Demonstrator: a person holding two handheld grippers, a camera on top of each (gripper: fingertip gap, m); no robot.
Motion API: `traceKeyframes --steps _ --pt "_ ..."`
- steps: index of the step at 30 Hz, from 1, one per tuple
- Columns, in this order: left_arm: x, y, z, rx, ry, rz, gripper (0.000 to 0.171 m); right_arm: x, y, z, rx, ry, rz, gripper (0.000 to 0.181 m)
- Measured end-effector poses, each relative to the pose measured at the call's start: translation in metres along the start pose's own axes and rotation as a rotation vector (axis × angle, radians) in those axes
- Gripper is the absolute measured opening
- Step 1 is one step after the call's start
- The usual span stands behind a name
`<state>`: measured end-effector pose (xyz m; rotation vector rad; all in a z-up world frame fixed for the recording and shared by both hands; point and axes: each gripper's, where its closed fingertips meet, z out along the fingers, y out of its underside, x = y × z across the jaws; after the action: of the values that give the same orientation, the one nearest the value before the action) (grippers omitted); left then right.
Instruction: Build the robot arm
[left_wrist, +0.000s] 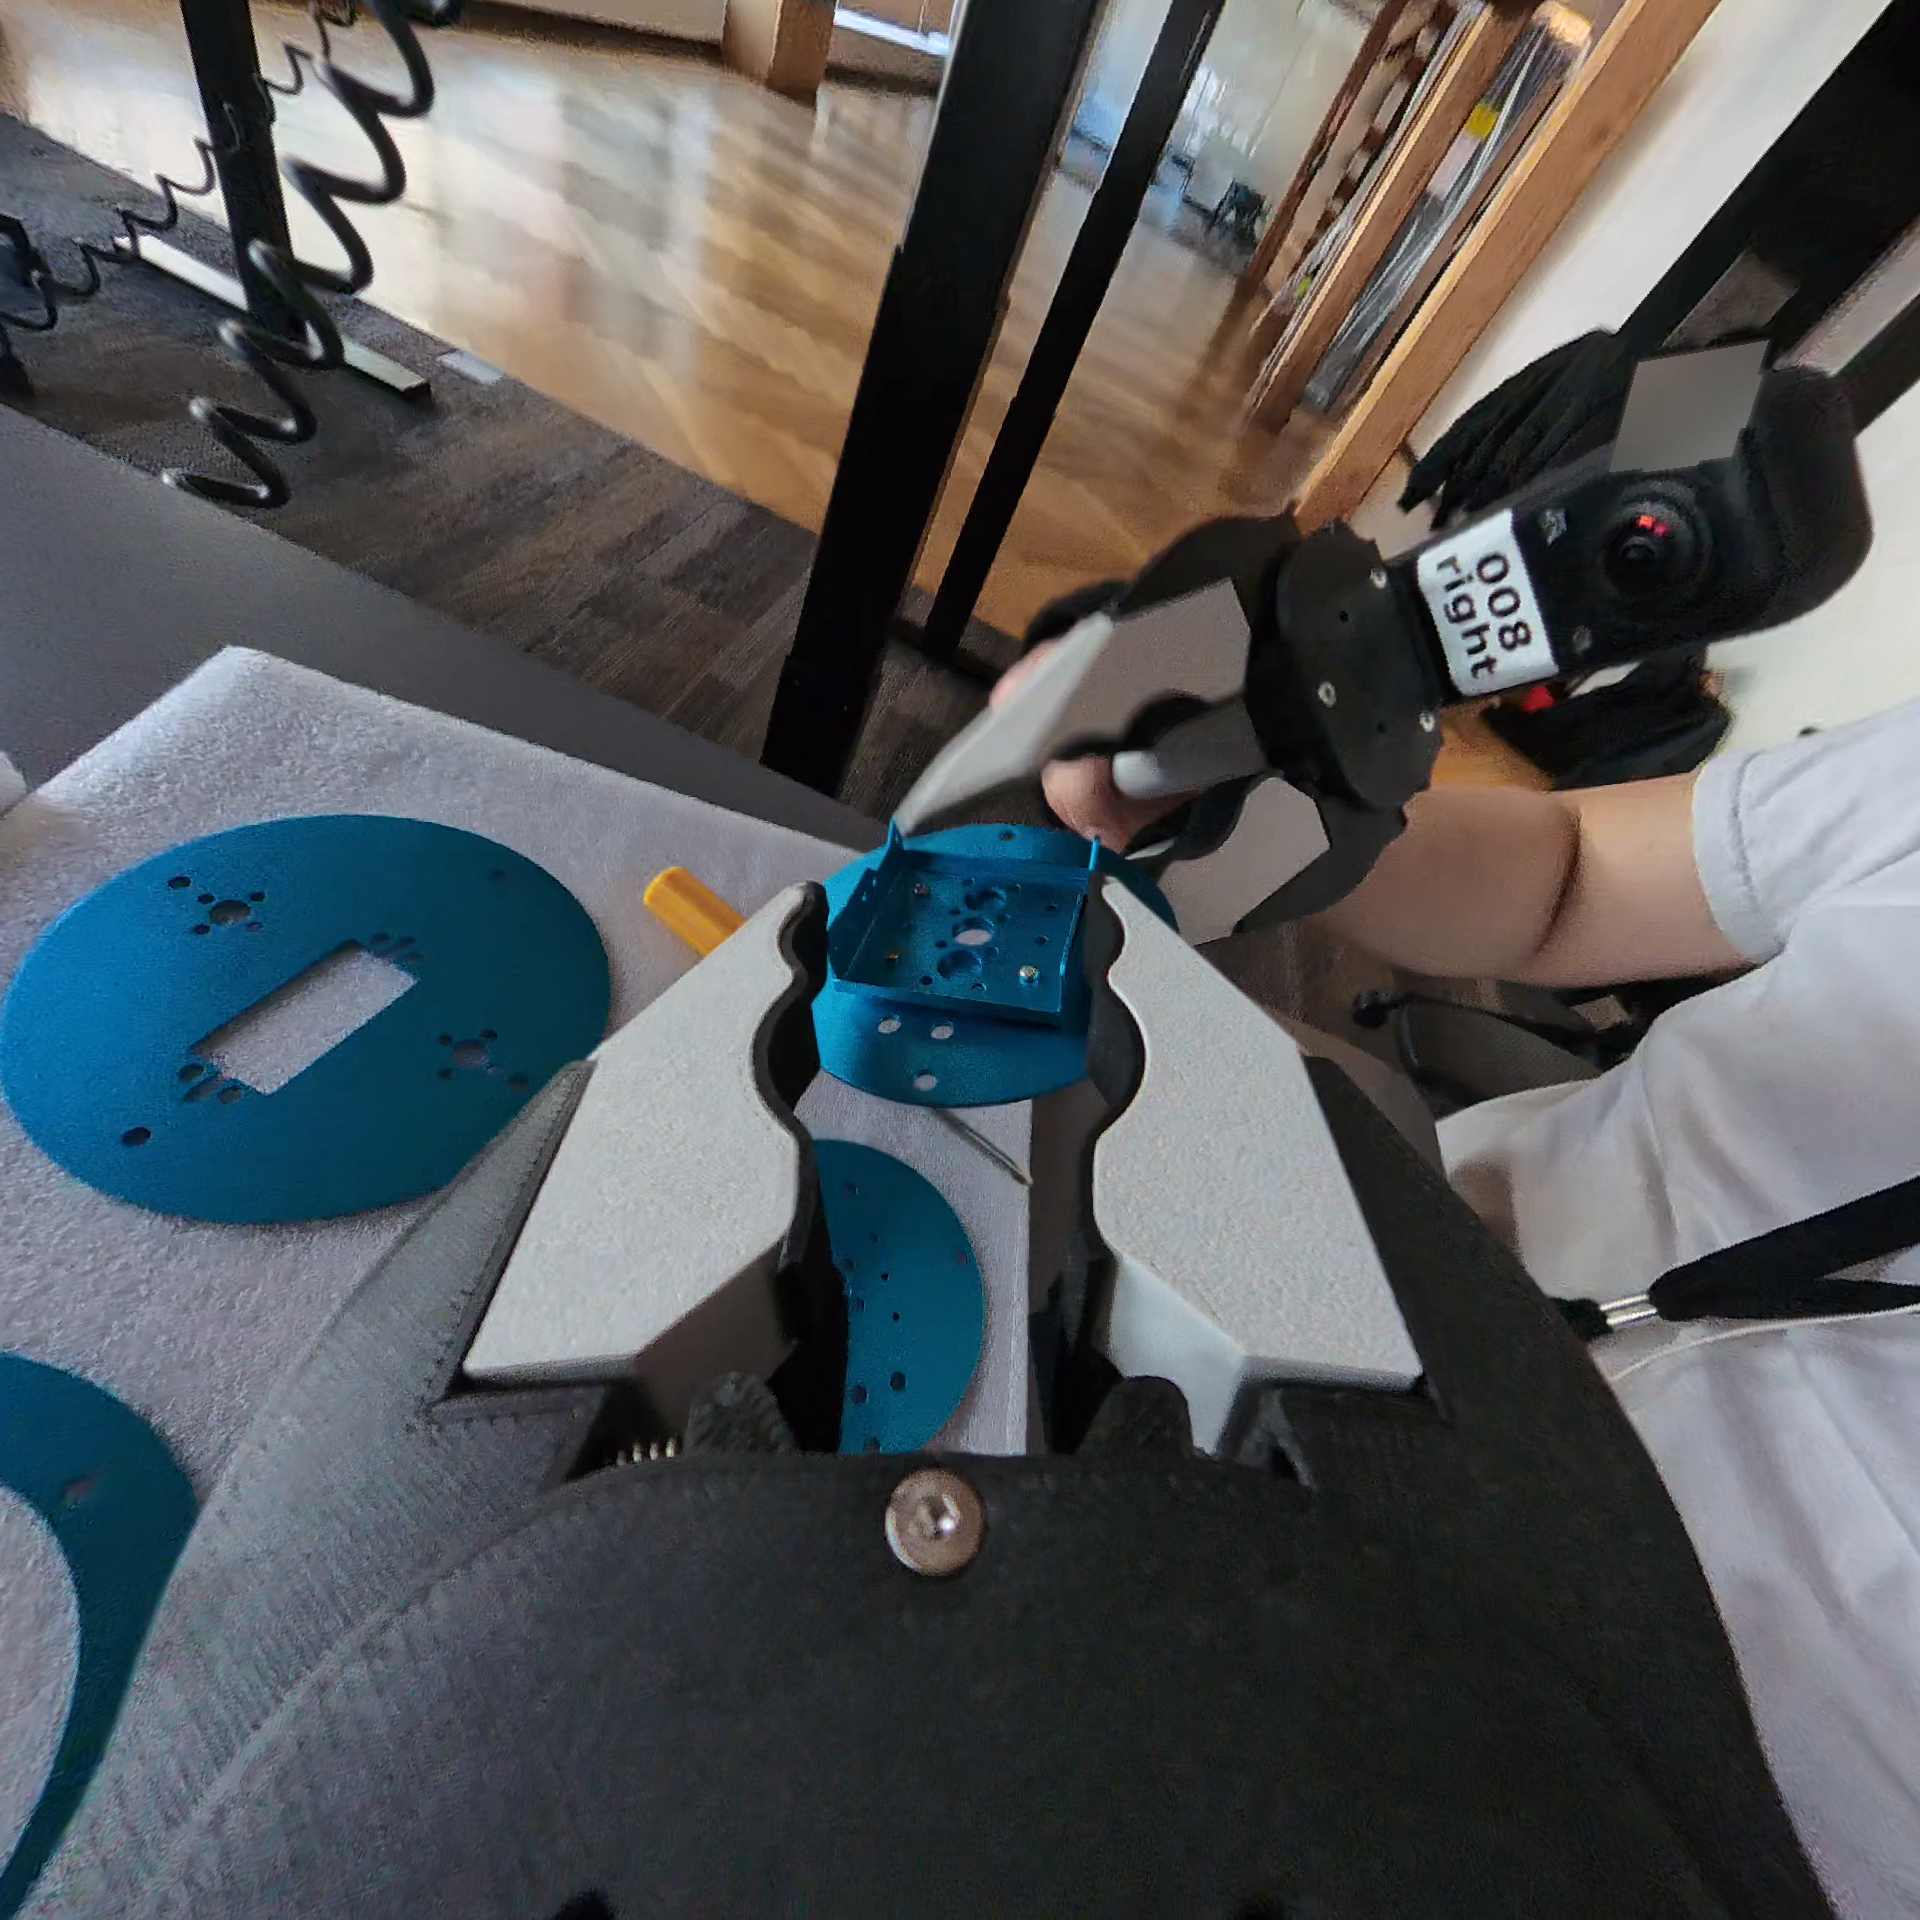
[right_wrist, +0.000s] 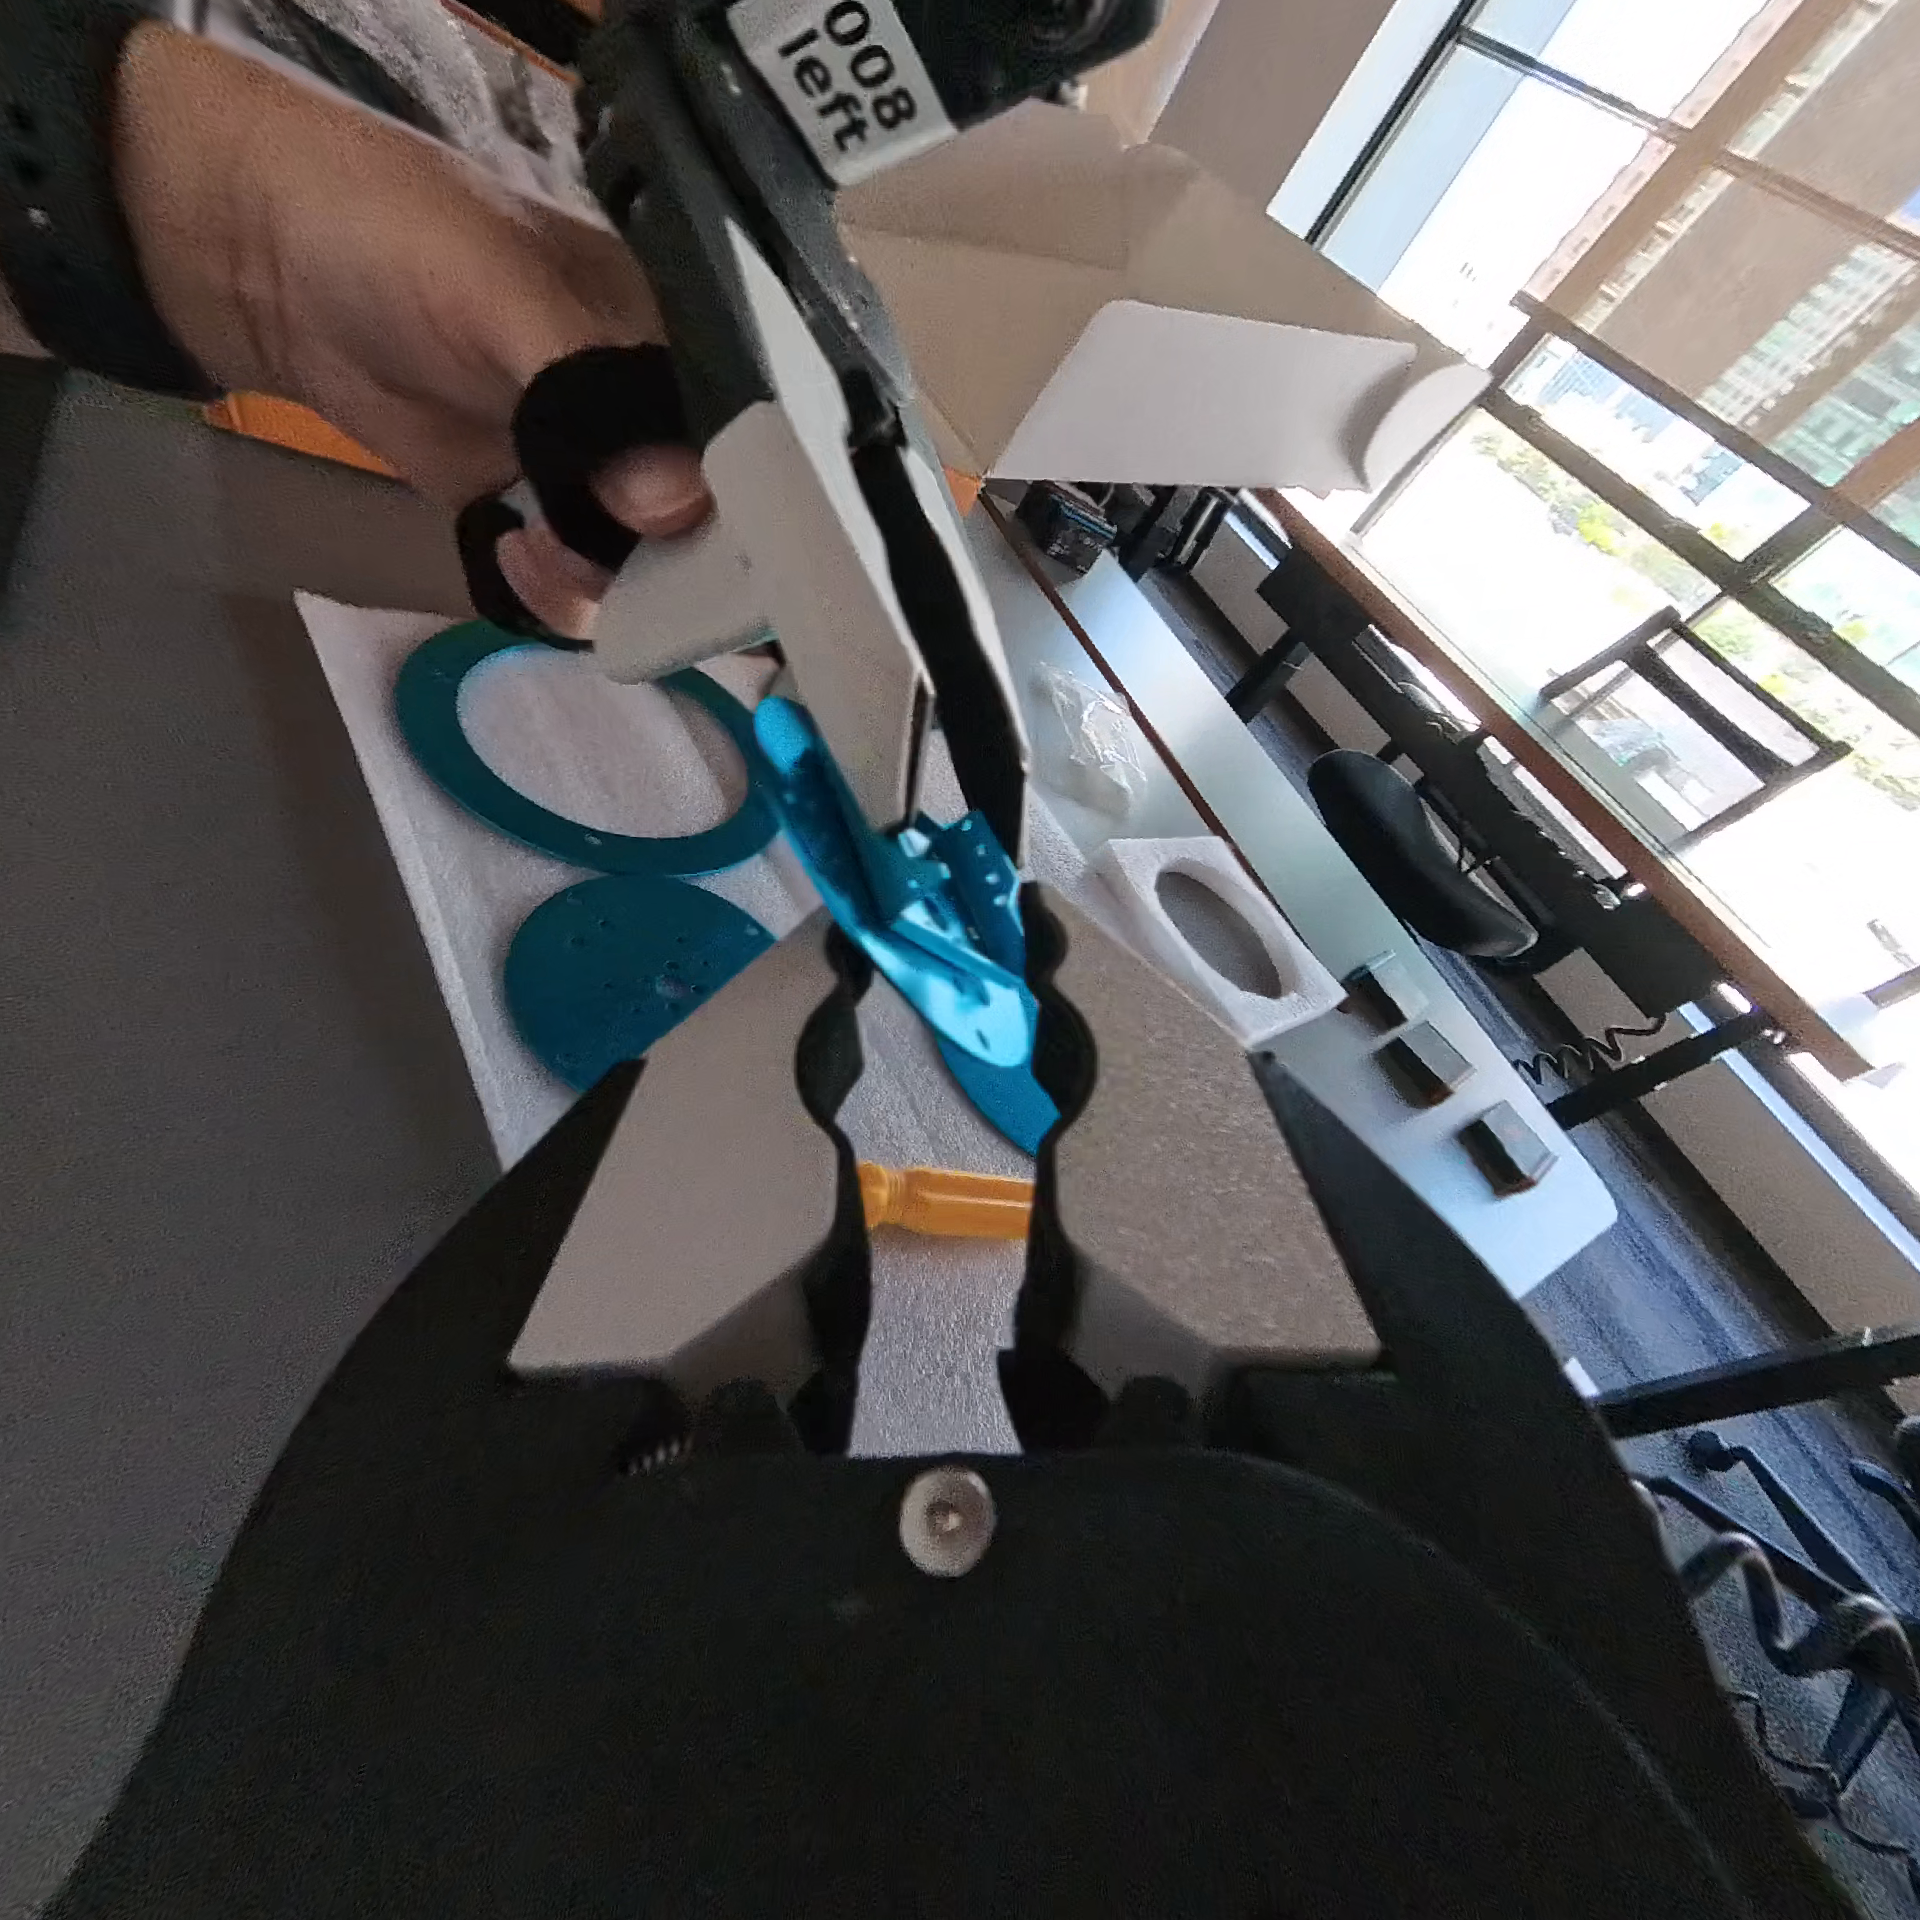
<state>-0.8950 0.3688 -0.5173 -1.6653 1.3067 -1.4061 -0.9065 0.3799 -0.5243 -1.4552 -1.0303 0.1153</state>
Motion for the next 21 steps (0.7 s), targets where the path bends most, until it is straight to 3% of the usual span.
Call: traceKeyframes --steps 1,5,14,16,21 --pt "0.001 -0.003 0.000 0.024 0.015 -0.008 0.048 -0.001 -0.002 -0.001 -0.001 -0.005 -0.034 0.017" --pt "0.012 -0.007 -0.002 0.045 0.046 0.008 0.048 0.009 -0.005 -0.012 -0.015 0.076 -0.195 0.021" --pt "0.046 -0.019 -0.014 0.114 0.090 0.114 0.048 -0.007 -0.037 -0.038 0.144 0.204 -0.520 0.005" --pt "0.054 -0.022 -0.021 0.124 0.090 0.142 0.057 -0.011 -0.042 -0.038 0.141 0.185 -0.563 0.005" --pt "0.075 -0.028 -0.057 0.166 -0.057 0.358 0.072 -0.009 -0.056 -0.046 0.138 0.131 -0.588 0.005"
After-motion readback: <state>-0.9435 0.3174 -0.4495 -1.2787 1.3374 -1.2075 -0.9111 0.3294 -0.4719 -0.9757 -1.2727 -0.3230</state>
